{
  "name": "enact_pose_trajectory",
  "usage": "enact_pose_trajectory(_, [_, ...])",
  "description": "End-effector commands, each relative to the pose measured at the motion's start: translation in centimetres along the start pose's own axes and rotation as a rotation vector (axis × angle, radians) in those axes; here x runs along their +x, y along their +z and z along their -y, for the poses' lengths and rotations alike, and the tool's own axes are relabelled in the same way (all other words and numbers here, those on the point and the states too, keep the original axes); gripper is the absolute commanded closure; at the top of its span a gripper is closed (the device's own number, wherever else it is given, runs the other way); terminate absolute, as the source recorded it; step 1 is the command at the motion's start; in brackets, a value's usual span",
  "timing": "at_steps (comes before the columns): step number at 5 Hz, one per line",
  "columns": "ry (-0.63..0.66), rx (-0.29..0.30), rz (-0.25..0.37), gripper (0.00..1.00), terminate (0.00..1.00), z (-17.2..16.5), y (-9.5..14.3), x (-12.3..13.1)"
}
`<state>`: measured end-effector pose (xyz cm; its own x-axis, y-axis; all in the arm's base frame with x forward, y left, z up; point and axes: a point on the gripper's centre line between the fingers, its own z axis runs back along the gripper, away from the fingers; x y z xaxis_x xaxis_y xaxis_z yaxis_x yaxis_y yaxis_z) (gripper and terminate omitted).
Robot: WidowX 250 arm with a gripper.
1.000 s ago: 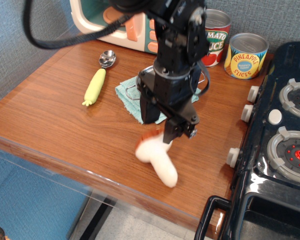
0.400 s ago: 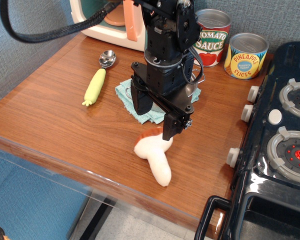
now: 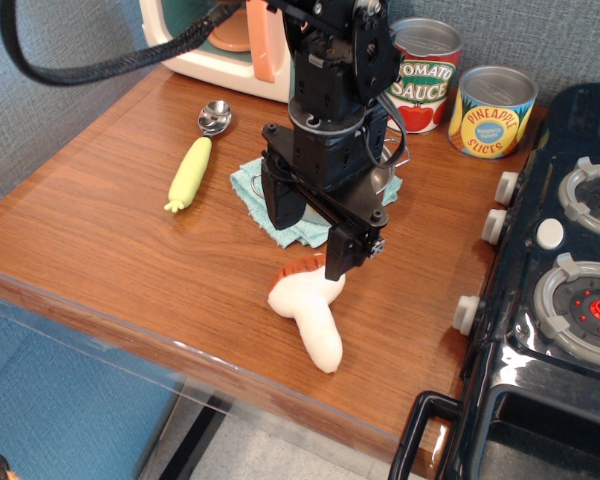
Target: Remove the mushroom from the silver pot and place it in front along the edge of the table.
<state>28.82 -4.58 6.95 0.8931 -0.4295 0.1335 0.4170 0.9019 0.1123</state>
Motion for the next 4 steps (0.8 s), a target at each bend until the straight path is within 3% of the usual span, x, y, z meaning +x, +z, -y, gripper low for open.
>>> enact_pose_trajectory(1, [0.005, 0.016, 0.050, 0.00, 0.00, -0.71, 1.60, 0.02])
enact_pose_trajectory(3, [0.005, 0.016, 0.050, 0.00, 0.00, -0.71, 1.60, 0.02])
enact_pose_trajectory(4, [0.005, 0.016, 0.050, 0.00, 1.00, -0.71, 1.60, 0.02])
